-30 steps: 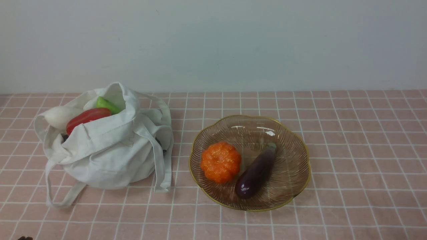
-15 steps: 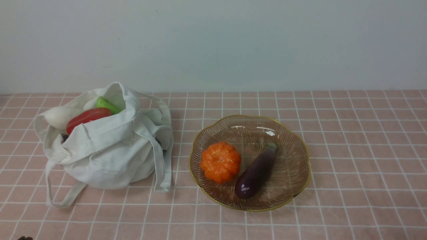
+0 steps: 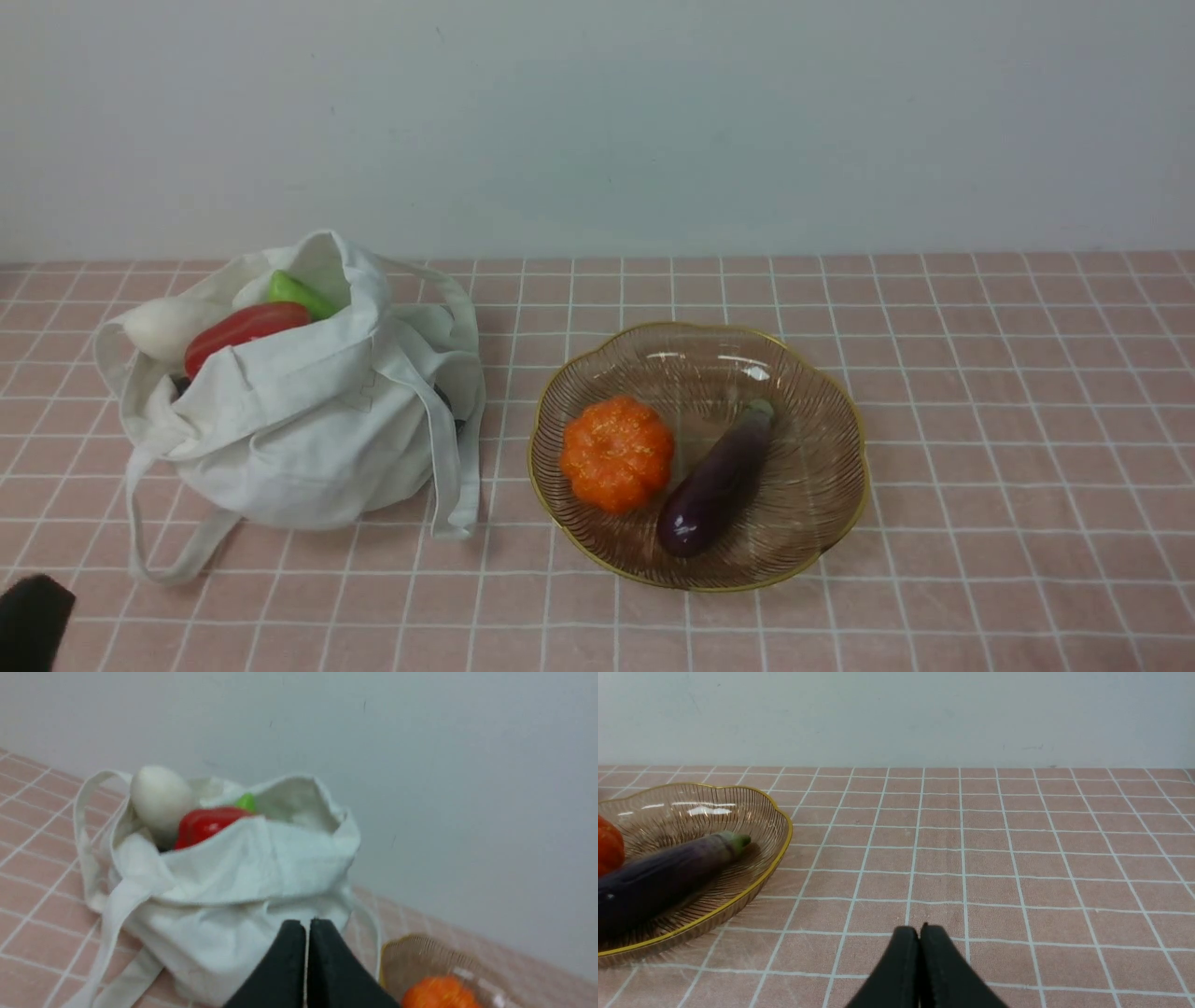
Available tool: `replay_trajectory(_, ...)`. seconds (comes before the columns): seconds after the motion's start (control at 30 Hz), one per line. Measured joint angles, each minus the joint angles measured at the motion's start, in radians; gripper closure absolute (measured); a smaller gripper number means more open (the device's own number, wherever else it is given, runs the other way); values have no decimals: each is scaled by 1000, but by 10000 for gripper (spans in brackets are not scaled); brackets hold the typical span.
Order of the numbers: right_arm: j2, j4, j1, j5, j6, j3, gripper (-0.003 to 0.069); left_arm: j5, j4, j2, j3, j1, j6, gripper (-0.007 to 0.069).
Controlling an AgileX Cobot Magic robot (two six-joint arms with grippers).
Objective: Take vegetables from bag on pink coffee tablecloth place on plate.
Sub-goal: 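Reach into the cloth bag and grasp the green cucumber with the left gripper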
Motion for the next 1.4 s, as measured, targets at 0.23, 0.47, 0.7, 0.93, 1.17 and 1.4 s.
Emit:
replay_trajectory(0.23,0,1,0,0,0,0,673,-259,-75,43,-145,0,43,629)
replay_trajectory(0.47,0,1,0,0,0,0,673,179,-68,412,-548,0,249,629)
replay_trajectory(0.7,0,1,0,0,0,0,673,642,61,887,-877,0,335,629)
replay_trajectory(0.93,0,1,0,0,0,0,673,941,123,1291,-1215,119,296,624)
replay_trajectory(1.17,0,0,0,0,0,0,673,984,87,1491,-1356,222,387,624)
replay_trajectory(1.4,0,0,0,0,0,0,673,781,65,1609,-1361,153,538,571)
